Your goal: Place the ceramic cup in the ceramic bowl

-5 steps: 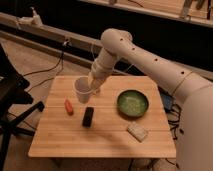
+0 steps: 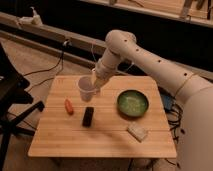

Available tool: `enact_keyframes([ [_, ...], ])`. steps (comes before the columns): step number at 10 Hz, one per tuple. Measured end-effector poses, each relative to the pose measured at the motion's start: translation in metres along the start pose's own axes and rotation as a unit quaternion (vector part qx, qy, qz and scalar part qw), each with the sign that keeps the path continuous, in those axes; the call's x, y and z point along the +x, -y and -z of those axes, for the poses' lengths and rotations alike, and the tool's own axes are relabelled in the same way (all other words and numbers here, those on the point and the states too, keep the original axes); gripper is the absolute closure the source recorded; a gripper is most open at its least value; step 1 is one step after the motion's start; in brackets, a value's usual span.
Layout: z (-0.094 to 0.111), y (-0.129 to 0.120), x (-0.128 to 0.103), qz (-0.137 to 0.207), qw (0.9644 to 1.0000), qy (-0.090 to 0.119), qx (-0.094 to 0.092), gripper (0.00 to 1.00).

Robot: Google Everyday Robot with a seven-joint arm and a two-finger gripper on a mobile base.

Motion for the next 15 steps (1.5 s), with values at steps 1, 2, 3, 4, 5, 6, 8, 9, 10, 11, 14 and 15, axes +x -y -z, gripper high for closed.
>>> enact_keyframes([
  [1,0.002,0.003,-0.003,-0.007,1.0,-0.002,-0.002,0.73],
  [2,0.004,0.008,-0.003,-0.013,0.9999,0.0,-0.005,0.73],
  [3,0.004,0.015,-0.006,-0.017,0.9998,0.002,-0.007,0.73],
  [4,0.006,0.016,-0.008,-0.011,0.9999,0.003,-0.007,0.73],
  [5,0.011,0.026,-0.006,-0.015,0.9998,0.007,-0.007,0.73],
  [6,0.013,0.038,-0.001,-0.025,0.9997,0.005,-0.007,0.73],
  [8,0.015,0.043,0.005,-0.029,0.9995,0.01,-0.01,0.73],
  [9,0.018,0.048,0.005,-0.039,0.9991,0.014,-0.012,0.73],
  [10,0.018,0.046,0.003,-0.042,0.9989,0.016,-0.014,0.73],
  [11,0.019,0.05,-0.001,-0.045,0.9986,0.019,-0.017,0.73],
  [14,0.02,0.073,-0.004,-0.058,0.998,0.018,-0.014,0.73],
  [15,0.021,0.074,-0.002,-0.062,0.9977,0.02,-0.015,0.73],
])
